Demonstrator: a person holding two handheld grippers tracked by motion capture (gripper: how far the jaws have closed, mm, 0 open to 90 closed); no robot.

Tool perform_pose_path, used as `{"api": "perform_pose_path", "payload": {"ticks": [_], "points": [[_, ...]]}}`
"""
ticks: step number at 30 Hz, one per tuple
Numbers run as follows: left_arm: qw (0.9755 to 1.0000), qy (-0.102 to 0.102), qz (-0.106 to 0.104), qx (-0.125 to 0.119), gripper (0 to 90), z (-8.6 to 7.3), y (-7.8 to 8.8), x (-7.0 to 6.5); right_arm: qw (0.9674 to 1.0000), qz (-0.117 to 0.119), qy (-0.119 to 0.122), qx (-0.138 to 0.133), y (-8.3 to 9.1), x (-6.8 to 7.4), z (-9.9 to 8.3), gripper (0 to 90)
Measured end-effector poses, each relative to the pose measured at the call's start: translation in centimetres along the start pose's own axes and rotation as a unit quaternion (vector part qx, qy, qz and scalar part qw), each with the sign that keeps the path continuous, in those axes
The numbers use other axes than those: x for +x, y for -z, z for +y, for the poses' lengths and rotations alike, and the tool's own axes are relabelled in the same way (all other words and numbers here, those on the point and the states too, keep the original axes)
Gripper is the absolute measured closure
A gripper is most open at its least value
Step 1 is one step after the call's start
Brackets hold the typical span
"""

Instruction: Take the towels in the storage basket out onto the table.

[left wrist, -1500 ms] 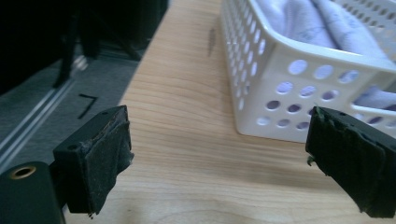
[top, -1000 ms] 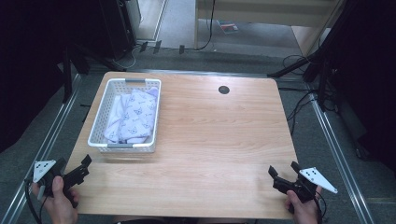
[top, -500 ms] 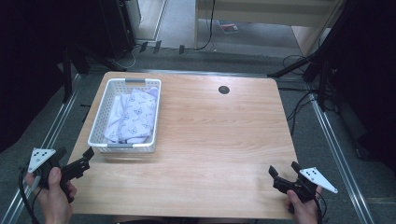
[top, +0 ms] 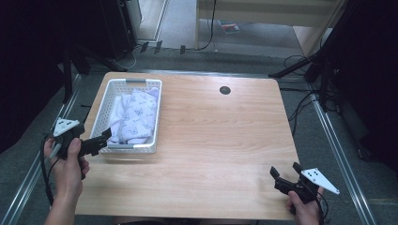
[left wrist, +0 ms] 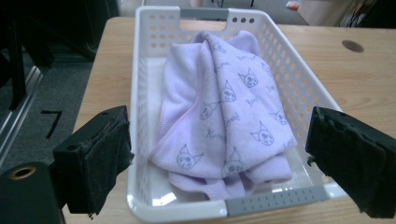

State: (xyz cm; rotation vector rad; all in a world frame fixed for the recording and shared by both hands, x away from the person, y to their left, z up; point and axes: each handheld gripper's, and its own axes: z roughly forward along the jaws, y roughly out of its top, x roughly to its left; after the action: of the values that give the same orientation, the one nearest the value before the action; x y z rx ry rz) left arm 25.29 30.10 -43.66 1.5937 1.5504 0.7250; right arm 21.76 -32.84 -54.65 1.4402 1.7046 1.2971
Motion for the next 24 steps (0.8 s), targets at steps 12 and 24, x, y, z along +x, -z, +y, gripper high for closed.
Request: {"api": "perform_pose_path", "payload": {"ticks": [12,24], "points": [[0.9956,-0.011,-0.011,0.092,7.5,3.0,-5.0,-1.2,1.0000,0.001,0.000,-0.002,0.0,0.0,0.0,5.8],[0.9817,0.002,-0.008,0.190,7.4,4.6,-10.8,-2.0,1.0000,0.001,0.000,-0.002,0.0,0.0,0.0,5.8]]}}
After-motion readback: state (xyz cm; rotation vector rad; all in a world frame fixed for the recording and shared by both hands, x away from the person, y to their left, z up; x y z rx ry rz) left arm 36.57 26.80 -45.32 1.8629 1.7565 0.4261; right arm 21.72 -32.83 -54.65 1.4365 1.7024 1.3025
